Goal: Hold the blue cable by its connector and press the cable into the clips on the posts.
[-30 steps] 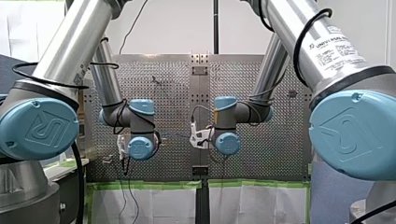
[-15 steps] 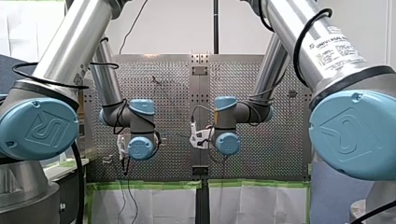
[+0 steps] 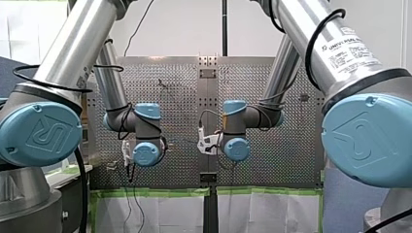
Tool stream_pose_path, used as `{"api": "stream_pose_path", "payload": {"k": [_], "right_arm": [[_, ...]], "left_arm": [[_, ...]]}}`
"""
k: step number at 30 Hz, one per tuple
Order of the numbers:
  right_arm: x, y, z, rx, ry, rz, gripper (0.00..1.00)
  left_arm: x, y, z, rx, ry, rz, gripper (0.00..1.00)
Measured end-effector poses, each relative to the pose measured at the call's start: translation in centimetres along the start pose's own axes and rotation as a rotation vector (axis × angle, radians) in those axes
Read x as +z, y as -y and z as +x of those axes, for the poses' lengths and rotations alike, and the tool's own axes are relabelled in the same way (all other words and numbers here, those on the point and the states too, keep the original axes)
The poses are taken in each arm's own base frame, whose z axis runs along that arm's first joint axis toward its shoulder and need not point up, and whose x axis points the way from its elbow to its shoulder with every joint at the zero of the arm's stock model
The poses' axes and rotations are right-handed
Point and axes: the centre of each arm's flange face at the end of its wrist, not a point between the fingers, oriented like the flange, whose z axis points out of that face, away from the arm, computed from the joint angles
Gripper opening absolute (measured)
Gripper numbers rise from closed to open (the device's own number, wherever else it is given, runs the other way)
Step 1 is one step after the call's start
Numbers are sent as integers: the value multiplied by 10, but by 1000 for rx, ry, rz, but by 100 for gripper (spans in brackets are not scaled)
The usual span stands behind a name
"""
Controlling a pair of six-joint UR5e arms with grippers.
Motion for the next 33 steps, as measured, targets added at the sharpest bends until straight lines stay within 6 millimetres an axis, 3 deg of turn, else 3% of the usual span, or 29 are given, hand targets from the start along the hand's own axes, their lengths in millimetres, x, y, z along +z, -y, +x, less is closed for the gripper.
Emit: {"api": "stream_pose_path", "payload": {"k": [26,33], "right_arm": [[0,0,0,-1,2,-1,0],[-7,-1,-26,-23,80,4,0]], "left_arm": [[0,0,0,1,0,1,1],[0,0,0,2,0,1,1]]}}
